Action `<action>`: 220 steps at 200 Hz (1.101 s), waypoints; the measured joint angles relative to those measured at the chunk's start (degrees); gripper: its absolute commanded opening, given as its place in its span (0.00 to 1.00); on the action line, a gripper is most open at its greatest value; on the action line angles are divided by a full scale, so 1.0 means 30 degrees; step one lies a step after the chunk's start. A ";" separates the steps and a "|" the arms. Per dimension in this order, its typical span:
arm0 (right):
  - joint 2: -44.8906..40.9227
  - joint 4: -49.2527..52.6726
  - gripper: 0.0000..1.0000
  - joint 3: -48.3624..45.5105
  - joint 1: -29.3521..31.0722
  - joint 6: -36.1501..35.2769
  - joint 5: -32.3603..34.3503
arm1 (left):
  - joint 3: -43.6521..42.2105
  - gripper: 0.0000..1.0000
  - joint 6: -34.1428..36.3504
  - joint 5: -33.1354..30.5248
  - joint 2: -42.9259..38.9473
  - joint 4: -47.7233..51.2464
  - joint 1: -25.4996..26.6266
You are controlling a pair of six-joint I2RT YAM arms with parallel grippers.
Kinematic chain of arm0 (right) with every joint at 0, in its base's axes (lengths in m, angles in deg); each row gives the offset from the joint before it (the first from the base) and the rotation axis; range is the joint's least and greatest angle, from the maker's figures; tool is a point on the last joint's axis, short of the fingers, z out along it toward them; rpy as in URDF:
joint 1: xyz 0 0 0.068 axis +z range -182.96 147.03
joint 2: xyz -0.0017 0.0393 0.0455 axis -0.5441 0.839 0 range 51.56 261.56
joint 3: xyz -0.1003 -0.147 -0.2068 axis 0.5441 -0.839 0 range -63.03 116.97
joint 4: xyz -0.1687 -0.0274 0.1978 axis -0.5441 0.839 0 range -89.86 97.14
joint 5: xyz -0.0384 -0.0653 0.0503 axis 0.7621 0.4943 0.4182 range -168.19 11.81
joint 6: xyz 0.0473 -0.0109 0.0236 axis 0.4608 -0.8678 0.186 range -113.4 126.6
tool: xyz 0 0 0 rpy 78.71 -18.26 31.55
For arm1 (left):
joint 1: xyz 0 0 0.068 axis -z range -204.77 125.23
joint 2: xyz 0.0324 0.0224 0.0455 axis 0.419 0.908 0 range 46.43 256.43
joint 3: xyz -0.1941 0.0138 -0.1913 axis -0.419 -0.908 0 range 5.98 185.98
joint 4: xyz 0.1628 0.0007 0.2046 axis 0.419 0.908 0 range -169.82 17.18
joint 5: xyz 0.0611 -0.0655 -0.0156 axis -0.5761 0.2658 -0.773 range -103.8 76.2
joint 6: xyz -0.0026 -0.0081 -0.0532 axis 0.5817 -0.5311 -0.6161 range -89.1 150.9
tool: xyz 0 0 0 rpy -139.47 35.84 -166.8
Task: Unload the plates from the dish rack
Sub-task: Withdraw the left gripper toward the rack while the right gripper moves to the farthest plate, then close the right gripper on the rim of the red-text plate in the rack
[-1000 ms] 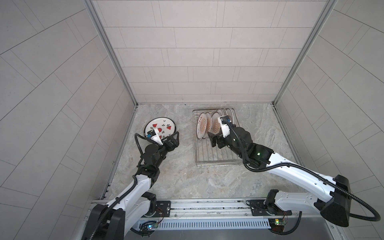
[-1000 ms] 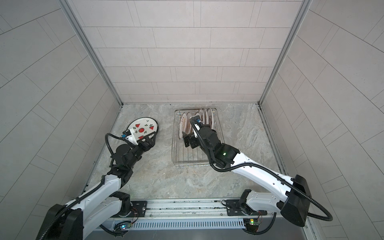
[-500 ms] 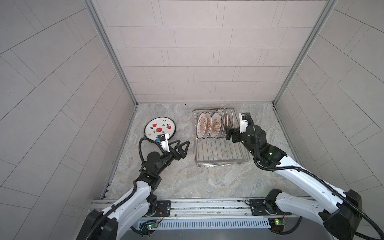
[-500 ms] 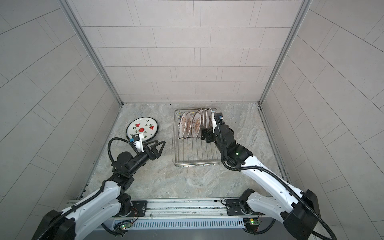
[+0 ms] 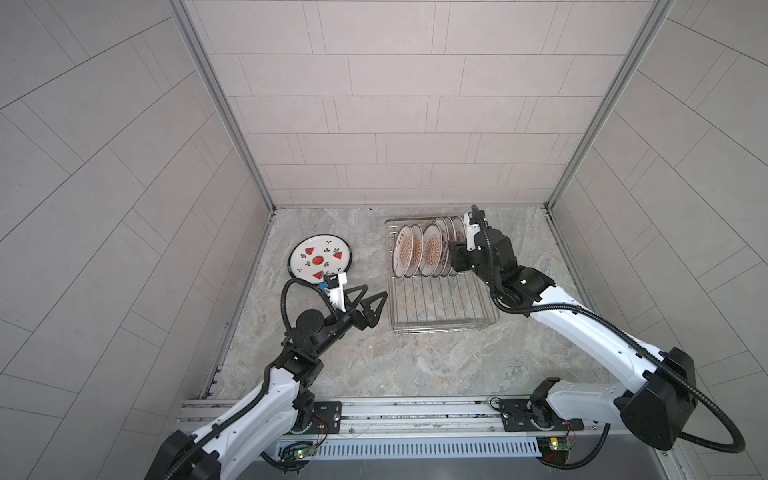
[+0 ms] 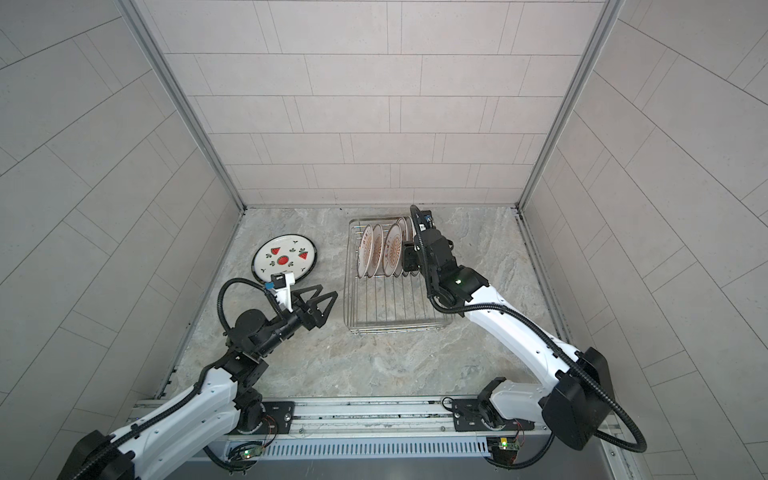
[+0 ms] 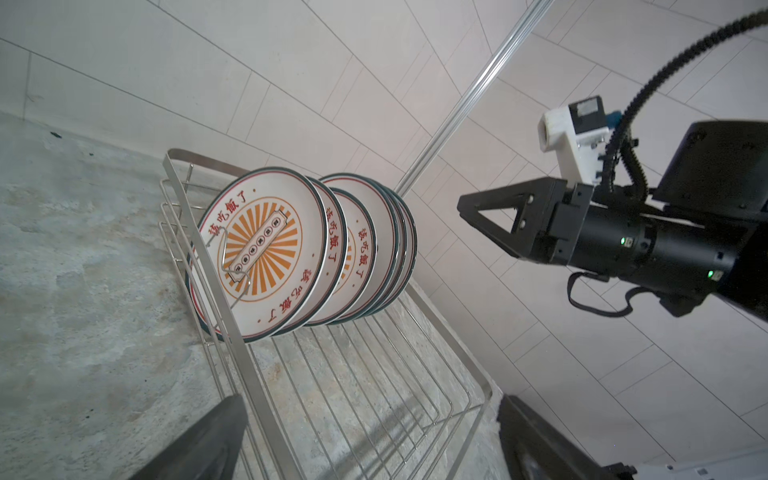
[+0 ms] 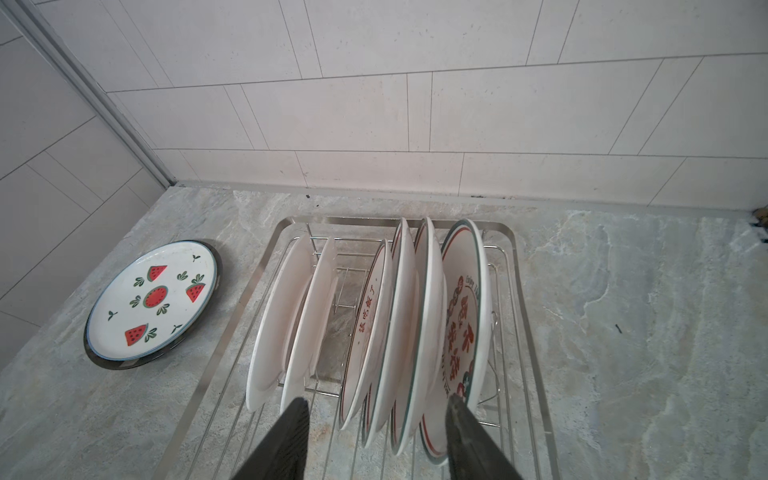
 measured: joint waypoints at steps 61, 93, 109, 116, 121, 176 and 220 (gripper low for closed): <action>0.3927 0.2965 0.36 0.3825 0.0007 -0.0313 0.0772 | 0.0233 1.00 0.0809 -0.1137 0.0714 0.0721 0.1180; 0.5340 0.3927 0.34 0.5020 0.0015 -0.0306 0.1552 | 0.0240 1.00 0.1129 -0.1931 0.0058 0.1428 0.1282; 0.5843 0.4240 0.31 0.5399 0.0007 -0.0277 0.1756 | 0.0240 1.00 0.1158 -0.2186 0.0007 0.1596 0.1290; 0.6033 0.4328 0.31 0.5559 0.0015 -0.0284 0.1836 | 0.0240 1.00 0.1202 -0.2244 -0.0073 0.1741 0.1290; 0.6200 0.4401 0.31 0.5697 0.0015 -0.0270 0.1938 | 0.0233 1.00 0.1224 -0.2288 -0.0182 0.1851 0.1290; 0.7606 0.5034 0.27 0.6725 0.0066 -0.0182 0.3053 | 0.0240 1.00 0.1260 -0.2674 -0.0379 0.1967 0.1333; 0.8255 0.5195 0.20 0.6980 0.0131 -0.0058 0.4153 | 0.0299 1.00 0.1341 -0.3468 -0.0765 0.2790 0.1807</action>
